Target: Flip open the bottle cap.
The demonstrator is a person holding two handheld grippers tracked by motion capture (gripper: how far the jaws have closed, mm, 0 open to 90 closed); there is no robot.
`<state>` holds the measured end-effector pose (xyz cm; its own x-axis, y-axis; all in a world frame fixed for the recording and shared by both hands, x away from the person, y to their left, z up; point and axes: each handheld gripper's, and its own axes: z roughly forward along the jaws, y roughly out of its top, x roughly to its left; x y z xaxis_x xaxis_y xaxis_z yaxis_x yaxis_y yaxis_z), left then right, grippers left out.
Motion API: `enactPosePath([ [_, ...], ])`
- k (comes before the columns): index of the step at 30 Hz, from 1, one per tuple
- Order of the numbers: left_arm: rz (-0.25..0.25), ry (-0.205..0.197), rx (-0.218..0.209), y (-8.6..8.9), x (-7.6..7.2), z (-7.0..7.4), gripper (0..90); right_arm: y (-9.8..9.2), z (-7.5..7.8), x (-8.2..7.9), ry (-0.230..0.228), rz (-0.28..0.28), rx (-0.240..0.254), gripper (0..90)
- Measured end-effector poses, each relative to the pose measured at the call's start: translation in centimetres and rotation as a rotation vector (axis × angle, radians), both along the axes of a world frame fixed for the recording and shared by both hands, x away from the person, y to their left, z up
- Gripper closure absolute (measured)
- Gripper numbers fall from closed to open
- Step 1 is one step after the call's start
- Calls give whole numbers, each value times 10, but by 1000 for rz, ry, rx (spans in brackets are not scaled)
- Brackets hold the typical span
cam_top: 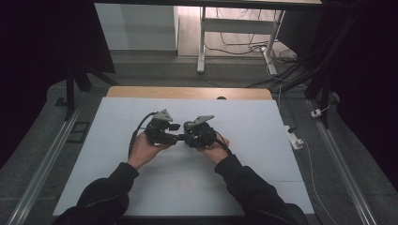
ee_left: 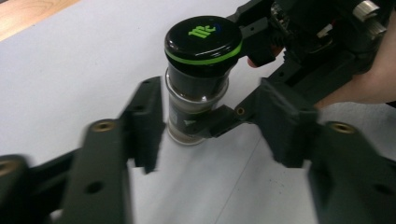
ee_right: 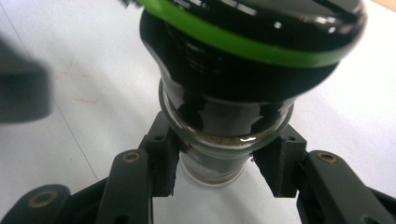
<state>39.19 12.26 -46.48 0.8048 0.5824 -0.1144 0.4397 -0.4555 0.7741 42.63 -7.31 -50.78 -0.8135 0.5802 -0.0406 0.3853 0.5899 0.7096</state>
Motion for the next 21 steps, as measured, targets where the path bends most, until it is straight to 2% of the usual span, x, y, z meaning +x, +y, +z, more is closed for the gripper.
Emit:
enactPosePath([
  [7, -26, -13, -1, -1, -2, 3, 763, 0, 0, 0, 3, -1, 2, 530],
  [10, -29, -28, 11, -2, -3, 3, 872, 0, 0, 0, 0, 1, 2, 530],
  [16, -33, -23, 39, -5, 1, 2, 888, 0, 0, 0, -1, 2, 2, 530],
  [21, -28, -32, 35, -6, 1, 3, 888, 0, 0, 0, 0, 2, 3, 531],
])
